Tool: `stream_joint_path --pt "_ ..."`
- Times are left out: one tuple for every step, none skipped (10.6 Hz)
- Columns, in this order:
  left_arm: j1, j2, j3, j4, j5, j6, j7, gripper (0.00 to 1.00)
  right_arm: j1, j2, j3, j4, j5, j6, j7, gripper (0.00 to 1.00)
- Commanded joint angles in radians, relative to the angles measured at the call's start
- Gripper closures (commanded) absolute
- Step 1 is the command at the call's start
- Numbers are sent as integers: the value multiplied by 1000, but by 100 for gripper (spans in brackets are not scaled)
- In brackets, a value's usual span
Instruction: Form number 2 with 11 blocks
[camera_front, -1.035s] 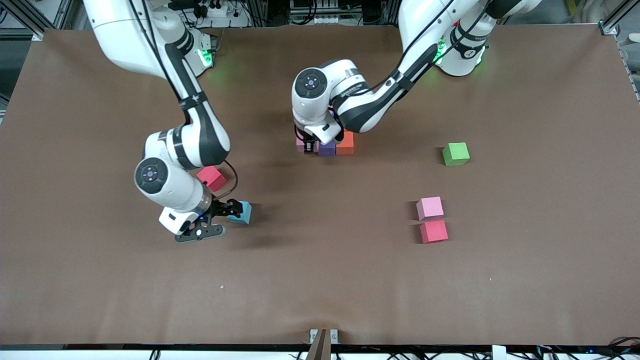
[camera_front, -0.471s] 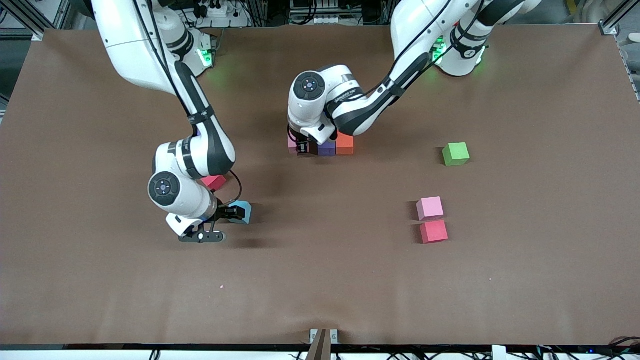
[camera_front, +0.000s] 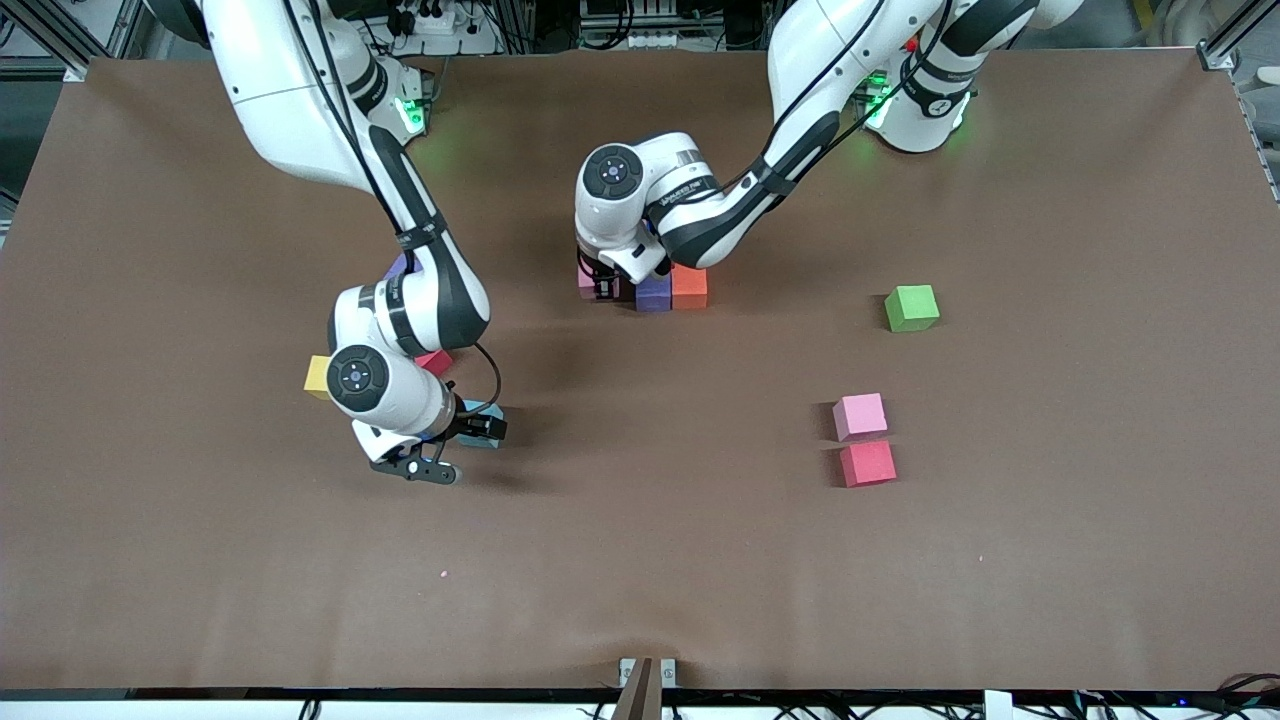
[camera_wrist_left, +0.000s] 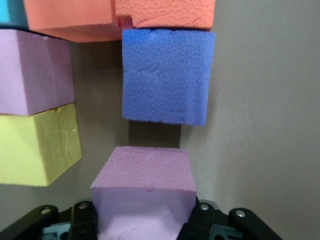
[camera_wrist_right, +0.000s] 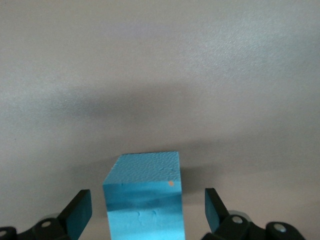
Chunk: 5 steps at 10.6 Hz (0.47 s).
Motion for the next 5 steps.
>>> stream_joint_path --pt "-7 -11 15 -55 77 50 -95 56 22 29 1 28 3 -9 30 0" --pt "-7 -7 19 -57 79 66 -100 56 22 32 1 28 -4 -7 25 0" --pt "-7 -1 21 -57 85 68 -100 56 21 37 -1 28 -7 -6 19 0" --pt "-7 -1 21 -57 94 68 -100 56 21 42 -1 25 -9 5 16 0" --pt "-7 1 21 -57 96 68 -100 56 21 42 -1 23 -11 9 15 0"
